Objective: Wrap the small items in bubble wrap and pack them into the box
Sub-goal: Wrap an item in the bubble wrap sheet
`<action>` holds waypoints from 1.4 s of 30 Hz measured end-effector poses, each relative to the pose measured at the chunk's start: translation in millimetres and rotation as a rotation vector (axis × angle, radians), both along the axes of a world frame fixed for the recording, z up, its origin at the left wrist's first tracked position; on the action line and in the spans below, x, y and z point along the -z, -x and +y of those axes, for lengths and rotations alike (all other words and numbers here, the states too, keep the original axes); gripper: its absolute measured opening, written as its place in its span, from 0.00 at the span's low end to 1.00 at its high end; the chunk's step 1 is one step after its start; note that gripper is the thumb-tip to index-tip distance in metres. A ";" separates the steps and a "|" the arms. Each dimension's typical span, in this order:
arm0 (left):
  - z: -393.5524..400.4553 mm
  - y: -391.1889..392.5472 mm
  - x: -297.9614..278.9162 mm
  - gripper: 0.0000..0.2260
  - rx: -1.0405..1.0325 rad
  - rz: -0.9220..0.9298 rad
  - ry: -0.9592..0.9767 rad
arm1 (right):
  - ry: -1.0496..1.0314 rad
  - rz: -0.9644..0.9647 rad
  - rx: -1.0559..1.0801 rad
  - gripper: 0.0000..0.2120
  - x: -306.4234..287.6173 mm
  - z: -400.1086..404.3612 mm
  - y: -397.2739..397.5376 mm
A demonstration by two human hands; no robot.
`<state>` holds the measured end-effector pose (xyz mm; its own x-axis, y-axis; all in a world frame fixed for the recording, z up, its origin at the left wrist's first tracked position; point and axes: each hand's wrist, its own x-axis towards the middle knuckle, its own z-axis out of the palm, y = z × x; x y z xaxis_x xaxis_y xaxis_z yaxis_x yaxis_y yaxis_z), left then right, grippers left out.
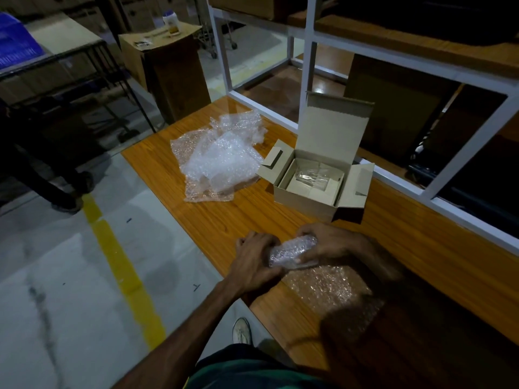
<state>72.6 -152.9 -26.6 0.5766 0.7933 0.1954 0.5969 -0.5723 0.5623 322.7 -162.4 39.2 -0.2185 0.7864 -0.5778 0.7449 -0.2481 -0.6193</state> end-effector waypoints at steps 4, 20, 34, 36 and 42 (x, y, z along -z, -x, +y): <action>-1.3 -7.2 -12.0 0.37 0.012 0.149 0.054 | -0.002 0.105 0.033 0.29 0.6 -11.6 -2.0; -2.9 -25.7 -12.9 0.28 0.043 0.232 0.132 | 0.019 0.042 0.055 0.32 0.5 -12.9 -10.5; -7.6 -41.3 -16.5 0.23 0.106 0.185 0.070 | 0.046 0.113 0.086 0.28 8.1 -21.7 -23.5; -4.7 -41.2 -14.6 0.28 0.122 0.225 0.103 | 0.036 0.112 0.099 0.31 9.9 -22.4 -24.8; 4.0 -36.9 -15.6 0.32 0.212 0.310 0.201 | 0.004 0.127 0.093 0.26 9.5 -30.6 -24.1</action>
<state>109.5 -148.8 -10.9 0.7381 0.6557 -0.1591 0.6362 -0.5979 0.4875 346.7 -193.0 29.7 -0.2167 0.8042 -0.5535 0.6344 -0.3150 -0.7059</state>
